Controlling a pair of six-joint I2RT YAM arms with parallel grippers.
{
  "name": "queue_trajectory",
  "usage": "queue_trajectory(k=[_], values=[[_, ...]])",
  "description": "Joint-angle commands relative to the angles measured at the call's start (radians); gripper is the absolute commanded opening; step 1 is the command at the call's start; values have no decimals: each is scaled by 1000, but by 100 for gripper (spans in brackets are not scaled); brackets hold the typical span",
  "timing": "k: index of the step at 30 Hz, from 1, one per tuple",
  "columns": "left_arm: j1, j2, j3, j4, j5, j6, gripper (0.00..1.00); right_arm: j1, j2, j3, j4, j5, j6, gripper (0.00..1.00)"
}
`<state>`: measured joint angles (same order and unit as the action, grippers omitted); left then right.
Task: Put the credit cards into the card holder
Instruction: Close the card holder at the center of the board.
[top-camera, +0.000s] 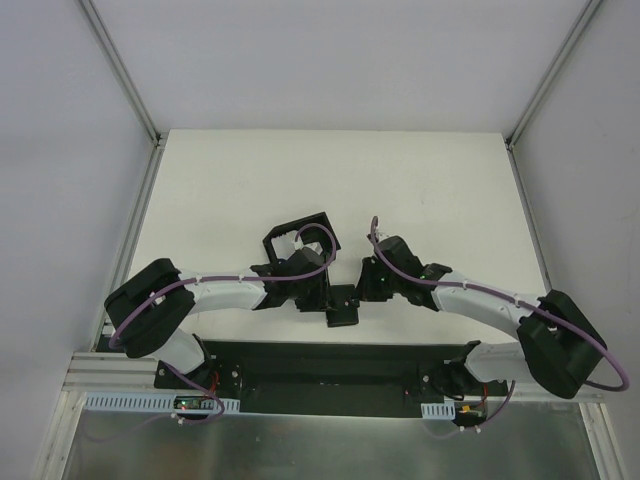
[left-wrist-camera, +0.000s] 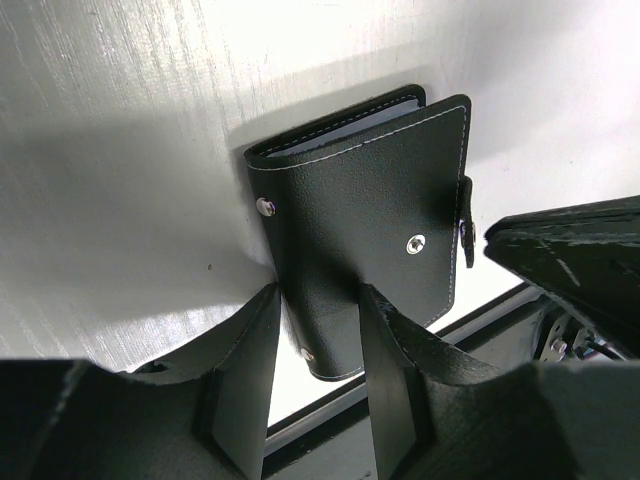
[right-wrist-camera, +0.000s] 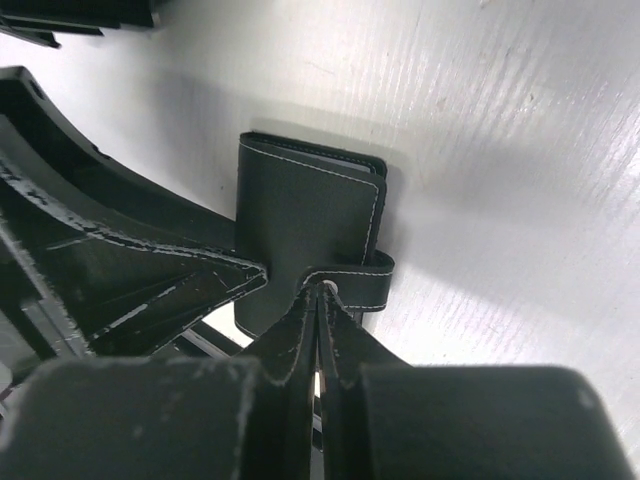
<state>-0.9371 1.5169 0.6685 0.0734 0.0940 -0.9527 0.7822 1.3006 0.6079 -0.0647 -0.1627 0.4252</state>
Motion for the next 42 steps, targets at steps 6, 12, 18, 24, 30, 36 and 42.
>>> queue_trajectory(k=[6,12,18,24,30,36,42], values=[[-8,-3,6,-40,-31,17,37,-34,-44,15,-7,17,6,2],[-9,-4,5,-41,-31,15,37,-34,-23,-7,6,-3,21,2],[-9,-1,9,-40,-28,15,37,-35,-17,-29,28,-15,44,8],[-8,-3,9,-40,-30,14,38,-35,-26,-42,25,-6,46,18],[-8,-6,13,-40,-27,15,38,-35,3,-14,37,-20,32,20],[-9,-6,11,-40,-27,19,38,-37,6,3,45,-29,15,20],[-9,-6,11,-41,-28,19,38,-37,-21,-5,60,-32,18,20]])
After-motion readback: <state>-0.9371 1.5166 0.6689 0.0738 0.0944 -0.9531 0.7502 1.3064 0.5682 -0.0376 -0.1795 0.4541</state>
